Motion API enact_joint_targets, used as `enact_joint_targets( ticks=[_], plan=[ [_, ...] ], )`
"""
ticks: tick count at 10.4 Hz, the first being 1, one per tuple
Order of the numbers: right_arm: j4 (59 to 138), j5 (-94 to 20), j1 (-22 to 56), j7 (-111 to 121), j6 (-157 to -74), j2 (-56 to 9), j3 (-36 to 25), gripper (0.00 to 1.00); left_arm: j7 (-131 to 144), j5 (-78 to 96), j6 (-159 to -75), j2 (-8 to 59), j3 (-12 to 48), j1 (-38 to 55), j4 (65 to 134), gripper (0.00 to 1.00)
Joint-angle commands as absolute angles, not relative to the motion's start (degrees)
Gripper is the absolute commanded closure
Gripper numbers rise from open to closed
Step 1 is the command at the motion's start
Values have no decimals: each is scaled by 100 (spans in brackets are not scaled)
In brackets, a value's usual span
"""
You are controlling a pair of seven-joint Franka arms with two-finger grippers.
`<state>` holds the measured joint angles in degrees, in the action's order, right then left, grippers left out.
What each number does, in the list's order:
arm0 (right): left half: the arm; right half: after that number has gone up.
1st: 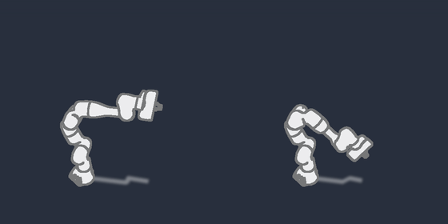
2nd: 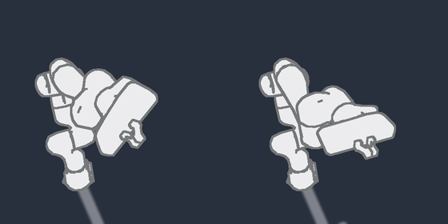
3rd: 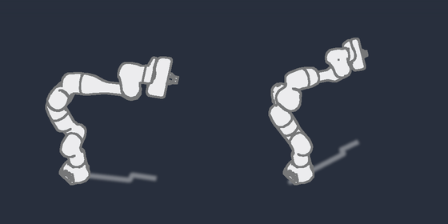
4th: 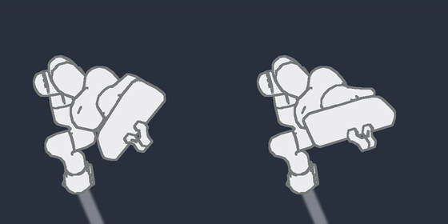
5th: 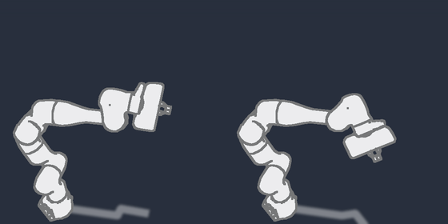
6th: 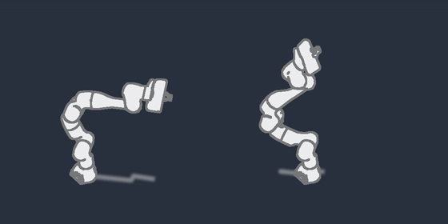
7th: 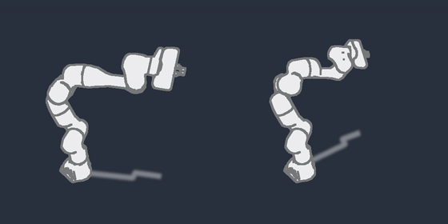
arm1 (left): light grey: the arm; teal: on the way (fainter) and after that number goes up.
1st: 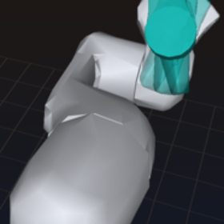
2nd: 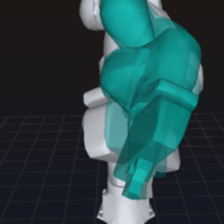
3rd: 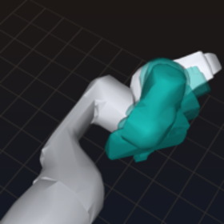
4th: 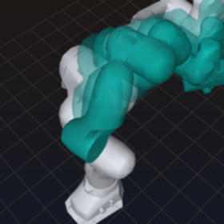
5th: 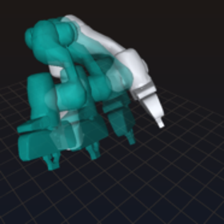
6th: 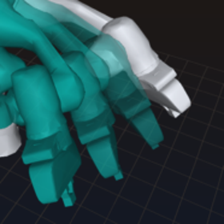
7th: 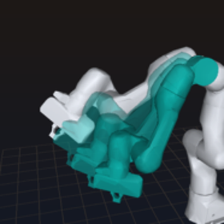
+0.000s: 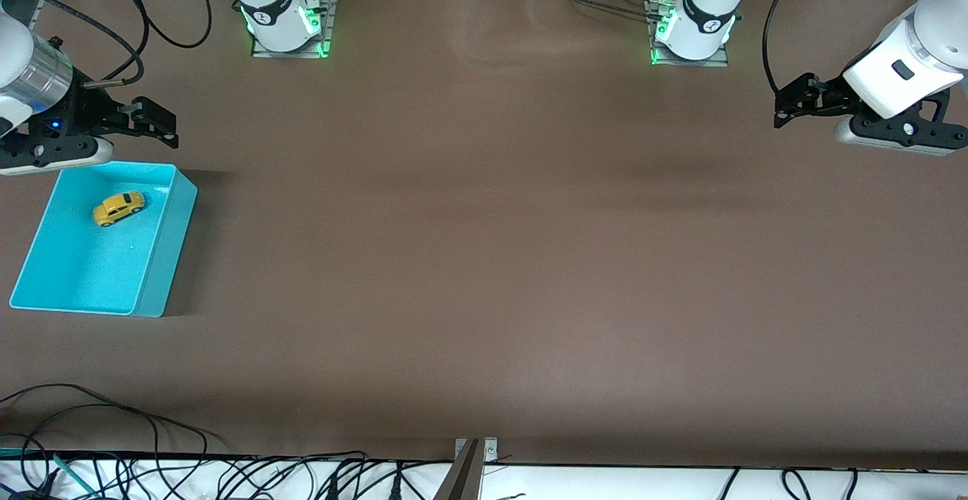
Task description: Wind up and store yellow beetle car
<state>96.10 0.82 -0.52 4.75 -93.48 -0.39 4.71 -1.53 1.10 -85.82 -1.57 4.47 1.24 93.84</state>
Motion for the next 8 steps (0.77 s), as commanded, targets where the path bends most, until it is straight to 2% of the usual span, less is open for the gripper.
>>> enact_joint_targets(
  ticks=[1,8],
  plan=[
    [9378,167,-35,387,-9176,-123,457,0,-123,185,-8429,-53,483,70,9167,0],
    [9264,158,-53,369,-8816,-123,300,0,-132,176,-8429,-53,483,70,9167,0]
  ],
)
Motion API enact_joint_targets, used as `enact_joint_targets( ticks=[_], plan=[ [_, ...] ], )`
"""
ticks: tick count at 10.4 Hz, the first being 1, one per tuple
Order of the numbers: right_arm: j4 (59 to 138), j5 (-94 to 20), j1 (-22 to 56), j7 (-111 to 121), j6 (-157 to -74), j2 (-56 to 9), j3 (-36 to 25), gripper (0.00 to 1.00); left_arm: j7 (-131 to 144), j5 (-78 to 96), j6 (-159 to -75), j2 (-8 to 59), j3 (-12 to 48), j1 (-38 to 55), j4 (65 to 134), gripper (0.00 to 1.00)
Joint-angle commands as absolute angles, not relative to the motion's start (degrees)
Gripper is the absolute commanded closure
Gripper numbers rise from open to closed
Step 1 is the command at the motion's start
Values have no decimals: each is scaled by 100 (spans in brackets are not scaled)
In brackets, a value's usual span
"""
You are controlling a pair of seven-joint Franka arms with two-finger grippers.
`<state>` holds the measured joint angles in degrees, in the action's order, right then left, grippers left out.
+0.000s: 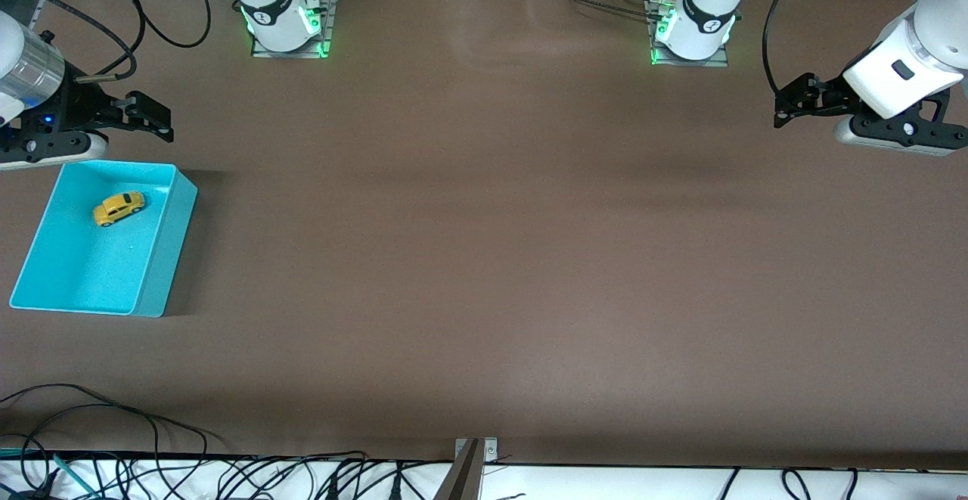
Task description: Wind up and store yellow beetle car
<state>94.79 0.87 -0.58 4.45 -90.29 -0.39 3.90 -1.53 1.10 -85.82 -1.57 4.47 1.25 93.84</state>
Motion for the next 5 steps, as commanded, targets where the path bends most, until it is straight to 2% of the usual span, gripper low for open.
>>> enact_joint_targets(
  ticks=[1,5],
  plan=[
    [9264,158,-53,369,-8807,-123,299,0,-123,184,-8429,-53,483,70,9167,0],
    [9264,176,-53,317,-8807,-123,299,0,-132,184,-8385,-53,475,62,9167,0]
  ],
)
